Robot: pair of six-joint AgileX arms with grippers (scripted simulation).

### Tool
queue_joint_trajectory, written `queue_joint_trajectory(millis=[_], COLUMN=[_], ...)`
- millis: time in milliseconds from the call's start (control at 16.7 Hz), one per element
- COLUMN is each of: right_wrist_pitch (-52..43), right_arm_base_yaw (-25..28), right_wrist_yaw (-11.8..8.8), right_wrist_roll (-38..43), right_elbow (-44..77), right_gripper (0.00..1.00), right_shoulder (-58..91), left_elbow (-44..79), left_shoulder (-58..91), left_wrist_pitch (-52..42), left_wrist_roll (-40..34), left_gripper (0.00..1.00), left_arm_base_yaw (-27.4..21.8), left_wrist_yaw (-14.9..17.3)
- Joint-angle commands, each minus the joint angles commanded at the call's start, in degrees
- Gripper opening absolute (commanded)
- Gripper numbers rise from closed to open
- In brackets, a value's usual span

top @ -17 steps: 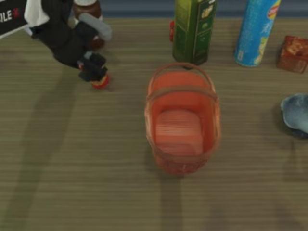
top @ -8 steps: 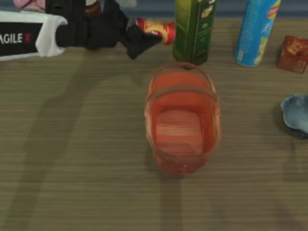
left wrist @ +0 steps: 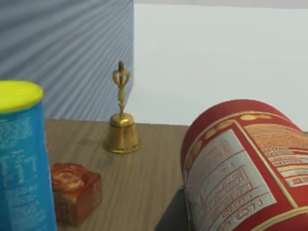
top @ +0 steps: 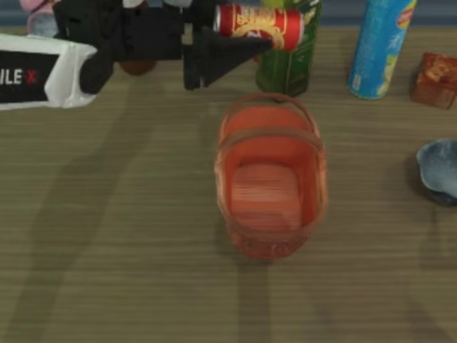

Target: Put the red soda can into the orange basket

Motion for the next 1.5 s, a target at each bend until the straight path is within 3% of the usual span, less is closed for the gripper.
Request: queue_joint_trajectory(millis=[120, 540, 1020, 1320, 1500], right_wrist_pitch=[0.0, 0.0, 0.0, 0.0, 0.0], right_arm_base_yaw=[0.0, 0.0, 0.0, 0.0, 0.0], right_wrist_yaw=[0.0, 0.0, 0.0, 0.0, 0.0], right_wrist_roll=[0.0, 0.0, 0.0, 0.0, 0.0], right_elbow=[0.0, 0.0, 0.0, 0.0, 0.0], right_gripper=[1.0, 1.0, 1.0, 1.0, 1.0], right_shoulder=[0.0, 0.0, 0.0, 0.0, 0.0], left_elbow=[-0.8, -0.9, -6.0, -6.6, -6.6], left_shoulder=[-0.9, 0.1, 11.4, 12.4, 12.4], left_wrist_pitch=[2.1, 3.0, 20.2, 21.5, 21.5], left_wrist_roll=[-0.6, -0.6, -0.8, -0.9, -0.9], left_gripper=[0.0, 0.0, 0.0, 0.0, 0.23], left_arm_base_yaw=[-0.2, 0.2, 1.2, 1.3, 1.3], left_wrist_yaw=[1.7, 1.7, 2.0, 1.9, 1.9])
